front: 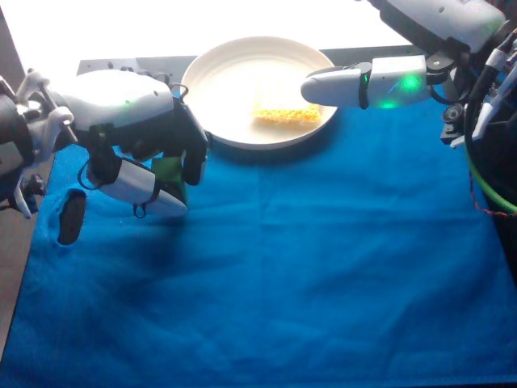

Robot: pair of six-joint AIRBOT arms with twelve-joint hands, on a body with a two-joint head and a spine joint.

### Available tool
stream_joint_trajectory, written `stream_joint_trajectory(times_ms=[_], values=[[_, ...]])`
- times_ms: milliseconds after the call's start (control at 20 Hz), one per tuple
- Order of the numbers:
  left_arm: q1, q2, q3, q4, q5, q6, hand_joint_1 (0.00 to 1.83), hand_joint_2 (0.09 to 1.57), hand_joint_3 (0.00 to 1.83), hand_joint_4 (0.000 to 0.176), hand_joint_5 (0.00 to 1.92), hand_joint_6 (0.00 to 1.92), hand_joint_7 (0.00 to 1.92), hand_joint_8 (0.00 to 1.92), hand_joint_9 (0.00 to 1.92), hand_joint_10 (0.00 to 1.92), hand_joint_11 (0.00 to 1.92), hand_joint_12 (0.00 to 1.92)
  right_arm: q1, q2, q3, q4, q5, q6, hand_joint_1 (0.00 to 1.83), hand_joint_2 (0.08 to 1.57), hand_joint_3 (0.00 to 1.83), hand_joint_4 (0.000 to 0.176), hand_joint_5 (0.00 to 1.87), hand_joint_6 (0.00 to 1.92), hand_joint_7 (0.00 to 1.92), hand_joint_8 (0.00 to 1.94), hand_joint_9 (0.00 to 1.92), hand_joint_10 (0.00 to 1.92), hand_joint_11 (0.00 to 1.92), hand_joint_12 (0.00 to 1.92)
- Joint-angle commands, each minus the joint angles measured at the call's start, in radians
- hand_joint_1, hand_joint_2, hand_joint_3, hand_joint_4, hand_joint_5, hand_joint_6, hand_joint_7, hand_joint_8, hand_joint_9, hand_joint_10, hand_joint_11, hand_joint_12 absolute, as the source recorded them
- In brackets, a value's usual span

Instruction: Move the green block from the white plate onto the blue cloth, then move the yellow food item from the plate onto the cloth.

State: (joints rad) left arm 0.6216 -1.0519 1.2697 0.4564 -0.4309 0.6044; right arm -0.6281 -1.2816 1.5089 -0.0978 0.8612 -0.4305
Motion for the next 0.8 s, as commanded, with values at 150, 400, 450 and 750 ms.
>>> stream_joint_trajectory(times_ms=[150, 400, 450, 750], values=[[-0.005, -0.006, 0.001, -0.019, -0.101, -0.004, 0.87, 0.85, 0.00, 0.000, 0.82, 0.09, 0.88, 0.06, 0.82, 0.08, 0.48, 0.57, 0.008, -0.002, 0.001, 0.026, 0.118, 0.005, 0.48, 0.87, 0.00, 0.093, 0.13, 0.00, 0.26, 0.00, 0.26, 0.00, 0.00, 0.80], [-0.006, -0.004, 0.001, -0.019, -0.122, -0.018, 0.81, 0.65, 0.00, 0.044, 0.43, 0.00, 0.58, 0.00, 0.62, 0.00, 0.09, 1.25, 0.008, -0.003, 0.001, 0.026, 0.118, 0.005, 0.46, 0.87, 0.00, 0.068, 0.13, 0.01, 0.30, 0.01, 0.30, 0.01, 0.04, 0.75], [-0.006, 0.000, 0.000, -0.019, -0.127, -0.019, 0.75, 0.64, 0.00, 0.129, 0.29, 0.00, 0.45, 0.00, 0.49, 0.00, 0.01, 1.17, 0.008, -0.003, 0.002, 0.026, 0.118, 0.005, 0.46, 0.88, 0.00, 0.047, 0.12, 0.00, 0.28, 0.00, 0.29, 0.00, 0.02, 0.68], [-0.019, 0.032, 0.003, -0.008, -0.182, -0.080, 0.73, 0.73, 0.02, 0.143, 0.18, 0.00, 0.26, 0.00, 0.35, 0.01, 0.00, 1.09, 0.027, -0.011, 0.038, -0.027, 0.072, 0.005, 0.44, 0.80, 0.00, 0.022, 0.12, 0.00, 0.29, 0.00, 0.32, 0.01, 0.00, 1.04]])
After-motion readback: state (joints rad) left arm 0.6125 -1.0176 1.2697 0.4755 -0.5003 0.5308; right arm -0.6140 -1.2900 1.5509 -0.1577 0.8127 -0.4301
